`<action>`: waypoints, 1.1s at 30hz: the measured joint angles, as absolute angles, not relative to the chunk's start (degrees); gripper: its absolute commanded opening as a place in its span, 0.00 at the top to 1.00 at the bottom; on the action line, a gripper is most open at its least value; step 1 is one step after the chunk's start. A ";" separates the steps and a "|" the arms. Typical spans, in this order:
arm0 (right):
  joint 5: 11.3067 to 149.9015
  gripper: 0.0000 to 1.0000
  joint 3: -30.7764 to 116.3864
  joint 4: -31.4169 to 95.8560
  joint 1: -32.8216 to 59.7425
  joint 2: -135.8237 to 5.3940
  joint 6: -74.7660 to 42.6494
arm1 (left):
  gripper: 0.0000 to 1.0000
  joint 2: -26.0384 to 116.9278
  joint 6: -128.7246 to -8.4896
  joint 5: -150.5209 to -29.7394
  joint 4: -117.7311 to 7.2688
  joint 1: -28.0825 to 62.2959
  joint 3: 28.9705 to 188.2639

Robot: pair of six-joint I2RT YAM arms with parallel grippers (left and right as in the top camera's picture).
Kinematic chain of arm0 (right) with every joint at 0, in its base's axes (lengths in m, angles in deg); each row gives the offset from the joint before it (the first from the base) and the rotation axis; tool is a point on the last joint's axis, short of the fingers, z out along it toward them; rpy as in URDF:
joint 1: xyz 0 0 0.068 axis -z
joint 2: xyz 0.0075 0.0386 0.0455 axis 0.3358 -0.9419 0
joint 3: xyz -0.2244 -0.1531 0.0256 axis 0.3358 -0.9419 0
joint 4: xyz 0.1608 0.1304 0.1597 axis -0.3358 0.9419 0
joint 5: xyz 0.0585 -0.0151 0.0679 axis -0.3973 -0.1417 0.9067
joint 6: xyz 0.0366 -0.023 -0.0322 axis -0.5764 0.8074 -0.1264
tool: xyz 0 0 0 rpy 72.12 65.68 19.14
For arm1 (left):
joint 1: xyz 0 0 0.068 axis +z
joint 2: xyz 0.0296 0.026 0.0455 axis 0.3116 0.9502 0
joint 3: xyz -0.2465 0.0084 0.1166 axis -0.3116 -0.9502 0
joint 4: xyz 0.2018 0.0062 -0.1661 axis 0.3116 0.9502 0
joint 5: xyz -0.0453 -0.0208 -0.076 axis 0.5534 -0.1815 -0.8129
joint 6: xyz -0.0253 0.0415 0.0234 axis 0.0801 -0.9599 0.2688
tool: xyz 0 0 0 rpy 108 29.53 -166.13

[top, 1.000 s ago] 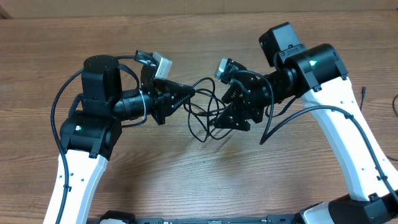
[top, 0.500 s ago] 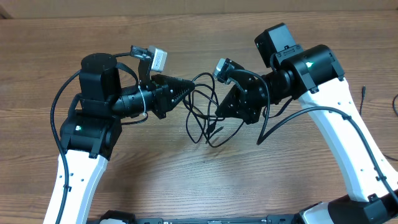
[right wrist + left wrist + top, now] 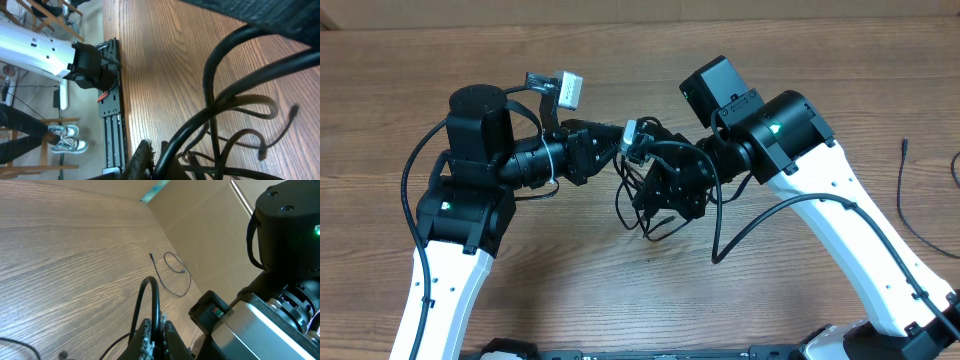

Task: Untangle cables

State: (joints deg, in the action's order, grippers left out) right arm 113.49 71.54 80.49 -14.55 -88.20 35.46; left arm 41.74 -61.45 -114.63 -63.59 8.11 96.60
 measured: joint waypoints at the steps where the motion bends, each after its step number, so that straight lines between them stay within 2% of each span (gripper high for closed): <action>1: 113.51 0.96 71.54 80.67 -14.55 -88.20 35.33 | 0.96 41.74 -61.45 -114.63 -63.59 8.11 96.60; 5: 116.46 0.96 71.54 81.15 -14.37 -88.20 35.11 | 0.96 41.74 -61.38 -111.16 -60.97 8.11 96.62; 11: 122.25 0.96 71.58 79.20 -8.71 -83.59 35.33 | 0.96 41.74 -61.03 -93.08 -47.24 8.09 96.64; 17: 124.42 0.96 72.02 77.52 8.34 -74.25 31.66 | 0.96 41.74 -59.77 -85.32 -44.36 8.05 96.64; 20: 124.92 0.96 72.10 77.45 18.26 -73.71 27.94 | 0.96 41.74 -59.74 -83.73 -44.10 8.05 96.64; 24: 124.81 0.96 72.10 77.58 26.56 -73.84 24.36 | 0.96 41.74 -59.74 -82.57 -43.92 8.05 96.64; 26: 124.61 0.59 72.10 79.00 30.30 -73.90 23.11 | 0.96 41.74 -59.74 -82.37 -44.01 8.05 96.64; 27: 124.29 0.44 72.10 79.94 30.59 -73.90 23.35 | 0.96 41.74 -59.79 -82.41 -44.18 8.05 96.64; 29: 123.19 0.26 72.08 83.11 30.10 -73.90 25.16 | 0.96 41.74 -61.60 -83.88 -46.15 8.05 96.62; 33: 121.12 0.14 71.67 89.36 27.44 -74.32 32.31 | 0.96 41.74 -67.63 -92.27 -51.44 8.05 96.60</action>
